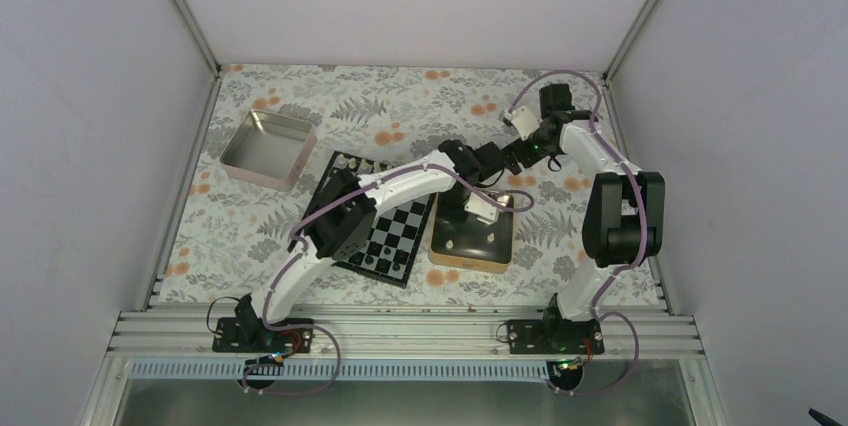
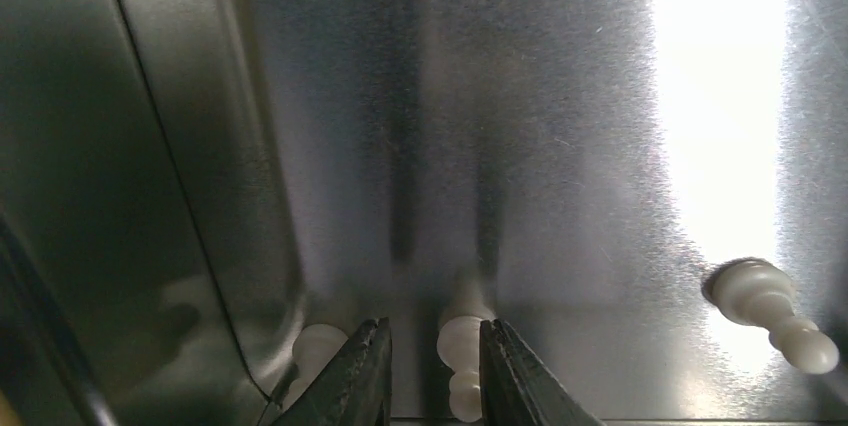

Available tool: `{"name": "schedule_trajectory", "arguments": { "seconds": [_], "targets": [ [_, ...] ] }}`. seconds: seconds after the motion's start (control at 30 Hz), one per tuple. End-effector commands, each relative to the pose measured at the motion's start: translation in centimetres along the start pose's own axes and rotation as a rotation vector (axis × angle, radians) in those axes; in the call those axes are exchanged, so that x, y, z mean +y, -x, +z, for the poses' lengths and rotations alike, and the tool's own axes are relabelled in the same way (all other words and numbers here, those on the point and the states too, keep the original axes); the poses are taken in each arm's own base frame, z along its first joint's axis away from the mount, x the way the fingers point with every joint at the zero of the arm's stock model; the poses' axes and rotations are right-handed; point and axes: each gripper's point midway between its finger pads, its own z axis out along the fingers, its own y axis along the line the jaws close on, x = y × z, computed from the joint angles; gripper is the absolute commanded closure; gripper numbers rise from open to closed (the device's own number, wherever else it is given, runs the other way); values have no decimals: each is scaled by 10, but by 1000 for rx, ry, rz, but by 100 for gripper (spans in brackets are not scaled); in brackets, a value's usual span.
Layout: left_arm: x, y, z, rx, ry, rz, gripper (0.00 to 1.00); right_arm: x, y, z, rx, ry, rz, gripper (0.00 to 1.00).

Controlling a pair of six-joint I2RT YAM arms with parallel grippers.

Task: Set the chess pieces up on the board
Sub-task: Pick up the chess piece from the storage box.

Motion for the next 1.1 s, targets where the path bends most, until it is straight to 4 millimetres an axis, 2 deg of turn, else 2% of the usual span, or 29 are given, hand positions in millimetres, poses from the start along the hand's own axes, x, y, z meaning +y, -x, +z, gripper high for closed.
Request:
{"name": "schedule_trajectory", "arguments": {
  "seconds": [0.0,0.3,0.47,0.8,0.93,1.07],
  "targets": [
    [-8,-7,7,75,-22,40,76,9,-1,2,1,32,-25,0],
    [-10,-16,11,116,-16,45,76,10,-1,2,1,38,-27,0],
    [-10,-13,10,111,-15,51,78,11,-1,2,2,39,-29,0],
    [-8,-9,8,93,-8,52,90,12,-2,4,8,44,-33,0],
    [-6,-6,1,80,2,50,91,13,-2,4,9,44,-33,0],
    [-1,1,-21,44,26,46,91,13,-3,5,14,45,-34,0]
  ]
}}
